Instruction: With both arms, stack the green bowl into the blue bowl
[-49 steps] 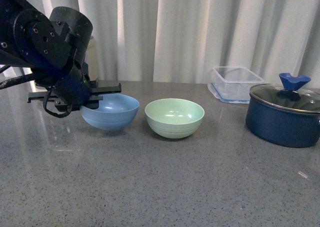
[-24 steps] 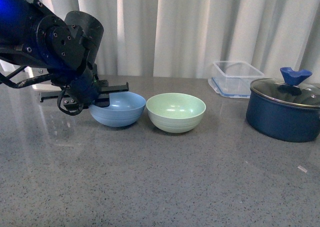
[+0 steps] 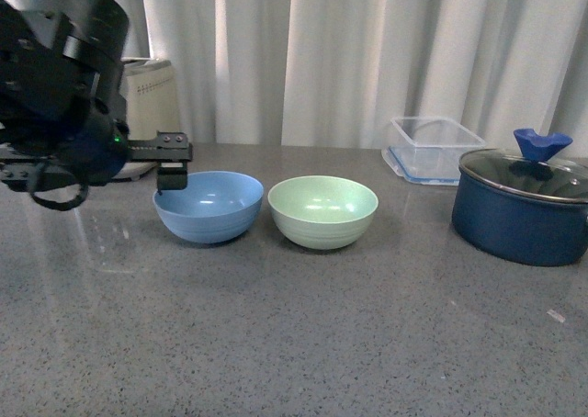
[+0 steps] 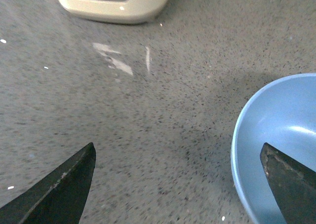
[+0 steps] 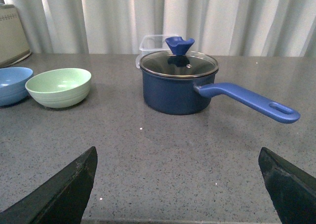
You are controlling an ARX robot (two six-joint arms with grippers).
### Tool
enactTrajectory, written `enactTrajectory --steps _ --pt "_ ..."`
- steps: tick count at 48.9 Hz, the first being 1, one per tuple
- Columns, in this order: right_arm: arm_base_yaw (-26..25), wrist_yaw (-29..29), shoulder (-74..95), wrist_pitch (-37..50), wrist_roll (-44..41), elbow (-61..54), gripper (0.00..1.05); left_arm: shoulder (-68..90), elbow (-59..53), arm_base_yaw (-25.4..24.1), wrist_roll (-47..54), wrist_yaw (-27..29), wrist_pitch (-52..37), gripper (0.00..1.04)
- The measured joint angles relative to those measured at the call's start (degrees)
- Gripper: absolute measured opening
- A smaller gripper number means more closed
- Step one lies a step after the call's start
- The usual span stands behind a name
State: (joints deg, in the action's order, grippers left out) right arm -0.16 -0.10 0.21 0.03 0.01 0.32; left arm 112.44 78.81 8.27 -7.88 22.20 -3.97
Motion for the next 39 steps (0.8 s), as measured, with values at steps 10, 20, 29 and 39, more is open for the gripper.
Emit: enactTrajectory --steps 10,20,29,39 --pt "0.0 0.0 0.0 0.0 0.0 0.0 0.95 -18.8 -21.8 0.6 2.7 -1.3 -4.0 0.98" --pt "0.0 0.0 0.0 0.0 0.0 0.0 0.95 -36.2 -41.4 3.3 2.2 -0.2 -0.4 0.98" --pt "0.0 0.0 0.0 0.0 0.0 0.0 0.95 -36.1 -46.0 2.3 4.2 -6.4 -13.8 0.89" --pt "0.0 0.0 0.0 0.0 0.0 0.0 0.95 -42.2 -62.2 -0.9 6.8 -15.0 -49.4 0.48"
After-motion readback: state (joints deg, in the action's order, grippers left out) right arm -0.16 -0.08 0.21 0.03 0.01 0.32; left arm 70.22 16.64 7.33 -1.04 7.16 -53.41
